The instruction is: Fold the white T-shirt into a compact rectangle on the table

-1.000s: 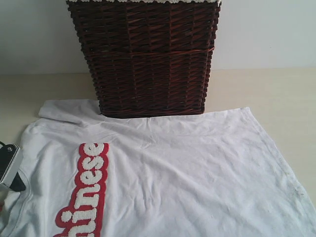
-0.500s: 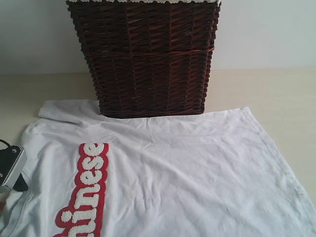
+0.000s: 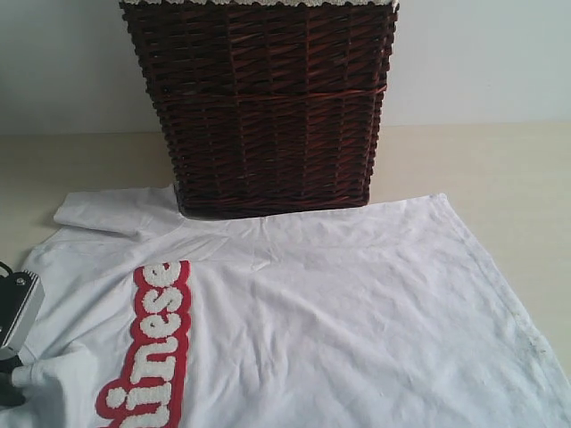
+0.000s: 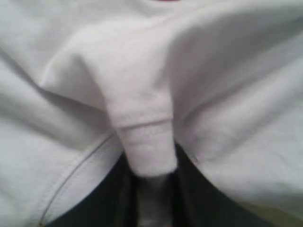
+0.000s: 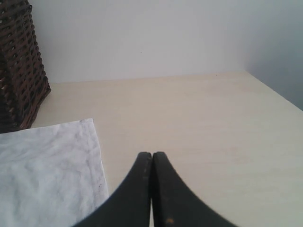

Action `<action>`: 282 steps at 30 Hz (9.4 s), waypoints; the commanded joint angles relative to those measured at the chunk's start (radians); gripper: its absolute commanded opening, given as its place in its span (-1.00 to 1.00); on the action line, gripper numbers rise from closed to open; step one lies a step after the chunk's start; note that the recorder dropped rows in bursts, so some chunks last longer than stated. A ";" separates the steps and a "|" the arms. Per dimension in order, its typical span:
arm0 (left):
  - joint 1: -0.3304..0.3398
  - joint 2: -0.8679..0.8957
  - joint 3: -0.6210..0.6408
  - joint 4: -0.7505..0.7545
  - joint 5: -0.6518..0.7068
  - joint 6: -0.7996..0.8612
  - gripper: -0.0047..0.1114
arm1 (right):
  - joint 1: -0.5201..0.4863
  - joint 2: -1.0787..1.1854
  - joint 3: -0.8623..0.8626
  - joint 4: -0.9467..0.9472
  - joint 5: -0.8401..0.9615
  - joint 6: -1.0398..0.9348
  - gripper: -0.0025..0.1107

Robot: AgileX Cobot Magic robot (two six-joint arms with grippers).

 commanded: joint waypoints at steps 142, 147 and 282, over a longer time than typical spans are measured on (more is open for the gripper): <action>-0.007 0.074 0.050 0.110 -0.255 -0.006 -0.92 | 0.094 2.019 -1.030 0.005 0.581 -1.672 0.10; -0.007 0.074 0.050 0.110 -0.255 -0.006 -0.92 | 0.094 2.010 -1.030 0.006 0.510 -1.667 0.34; -0.007 0.074 0.050 0.110 -0.240 -0.006 -0.92 | 0.135 1.995 -0.873 -0.211 0.536 -1.123 -0.96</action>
